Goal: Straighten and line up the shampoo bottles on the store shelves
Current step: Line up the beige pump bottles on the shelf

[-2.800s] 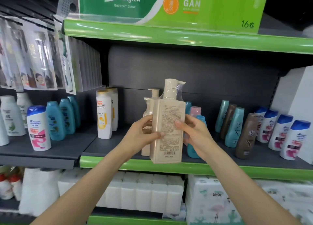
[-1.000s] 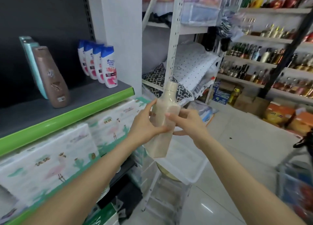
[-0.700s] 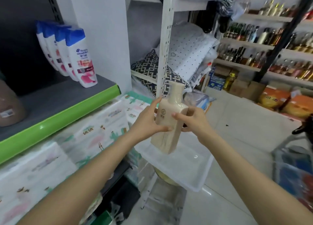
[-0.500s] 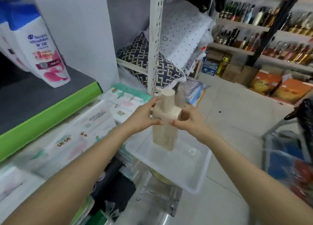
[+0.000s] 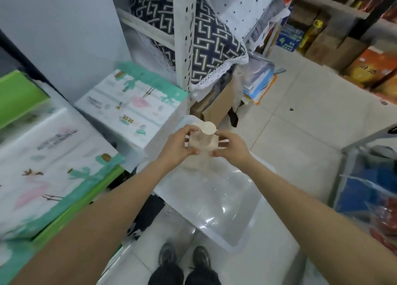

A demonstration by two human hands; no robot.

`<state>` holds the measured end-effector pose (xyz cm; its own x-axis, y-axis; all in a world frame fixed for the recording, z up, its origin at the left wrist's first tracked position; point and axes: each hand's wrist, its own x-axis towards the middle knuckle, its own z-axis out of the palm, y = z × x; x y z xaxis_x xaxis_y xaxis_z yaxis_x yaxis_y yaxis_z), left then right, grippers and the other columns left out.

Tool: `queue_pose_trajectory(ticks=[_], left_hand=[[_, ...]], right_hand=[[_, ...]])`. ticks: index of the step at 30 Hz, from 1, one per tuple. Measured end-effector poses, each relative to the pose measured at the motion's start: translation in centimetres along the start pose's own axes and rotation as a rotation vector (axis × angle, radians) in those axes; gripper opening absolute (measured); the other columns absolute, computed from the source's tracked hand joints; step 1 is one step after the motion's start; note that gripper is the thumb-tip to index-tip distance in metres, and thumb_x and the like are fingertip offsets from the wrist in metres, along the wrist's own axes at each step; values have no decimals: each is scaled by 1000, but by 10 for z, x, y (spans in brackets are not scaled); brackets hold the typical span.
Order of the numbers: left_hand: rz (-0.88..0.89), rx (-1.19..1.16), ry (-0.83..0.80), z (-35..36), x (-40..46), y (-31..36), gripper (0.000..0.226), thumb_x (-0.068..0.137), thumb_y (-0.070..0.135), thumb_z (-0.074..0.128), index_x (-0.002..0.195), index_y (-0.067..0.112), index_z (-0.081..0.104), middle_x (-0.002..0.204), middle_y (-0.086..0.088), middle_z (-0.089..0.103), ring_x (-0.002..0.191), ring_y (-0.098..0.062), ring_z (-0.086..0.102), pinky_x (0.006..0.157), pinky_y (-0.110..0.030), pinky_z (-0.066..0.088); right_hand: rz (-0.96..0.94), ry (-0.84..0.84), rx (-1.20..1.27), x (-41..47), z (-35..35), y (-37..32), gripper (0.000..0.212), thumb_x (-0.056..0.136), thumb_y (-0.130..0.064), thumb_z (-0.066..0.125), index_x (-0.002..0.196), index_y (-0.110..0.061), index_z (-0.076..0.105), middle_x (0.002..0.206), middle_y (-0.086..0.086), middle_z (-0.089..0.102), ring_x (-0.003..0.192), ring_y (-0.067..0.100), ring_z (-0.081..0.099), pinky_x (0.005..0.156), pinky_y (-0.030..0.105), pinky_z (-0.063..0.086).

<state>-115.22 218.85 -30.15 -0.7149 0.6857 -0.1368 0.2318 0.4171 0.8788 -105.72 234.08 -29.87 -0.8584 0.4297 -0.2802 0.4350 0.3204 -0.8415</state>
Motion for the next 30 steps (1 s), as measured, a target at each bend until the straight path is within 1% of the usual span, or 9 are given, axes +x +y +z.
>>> queue_pose_trajectory(ticks=[3,6,11,16,18,20,26,28,30], left_hand=[[-46,11,12,5,9,-11,49,67,2,79,103,20,51,107,3,57,92,-14,57,64,-2,42],[-86,7,-1,8,14,-18,51,69,1,78,113,9,52,107,2,56,92,-13,57,61,-1,42],[-120,1,-58,13,21,-23,56,72,-4,74,121,10,52,111,5,56,101,-17,57,69,-7,44],[-137,36,-80,14,22,-23,61,73,-4,72,128,13,52,112,5,56,102,-14,55,64,-3,43],[-152,35,-77,15,18,-24,65,76,-4,70,134,15,47,117,4,56,105,-15,54,69,-7,45],[-162,58,-48,15,16,-23,60,77,-3,69,131,12,49,117,1,57,105,-17,56,76,-17,45],[-211,182,25,12,7,-17,49,81,9,67,127,13,49,120,-7,60,90,-20,59,78,-27,47],[-234,245,53,10,0,-12,49,84,14,64,130,15,47,121,-7,59,95,-23,61,80,-31,47],[-249,292,99,6,-9,-5,44,87,19,61,128,13,48,119,-6,59,102,-24,59,85,-33,47]], right_hand=[[13,1,2,15,5,10,59,64,4,81,117,-9,60,104,4,61,91,18,62,80,28,53],[8,-9,-42,22,9,15,57,63,1,83,115,-9,61,102,2,59,92,20,62,85,34,53],[9,27,-123,22,15,28,54,60,-9,87,108,-11,63,103,5,61,91,21,63,83,35,53],[26,22,-135,19,16,32,56,61,-12,87,110,-11,59,102,4,57,92,22,62,80,31,50],[18,2,-150,17,17,33,58,62,-12,86,112,-11,58,108,9,57,94,22,61,79,28,49],[20,0,-161,16,19,32,59,63,-12,85,115,-11,57,111,11,56,96,23,61,79,26,47],[85,-36,-126,5,18,27,80,70,-12,81,138,-14,39,125,12,52,110,26,55,86,31,45],[111,-25,-128,-2,17,23,85,72,-14,81,142,-15,34,127,14,49,113,27,53,88,31,44],[107,27,-167,-13,16,18,79,75,-16,78,141,-14,35,128,14,46,113,28,52,90,32,43]])
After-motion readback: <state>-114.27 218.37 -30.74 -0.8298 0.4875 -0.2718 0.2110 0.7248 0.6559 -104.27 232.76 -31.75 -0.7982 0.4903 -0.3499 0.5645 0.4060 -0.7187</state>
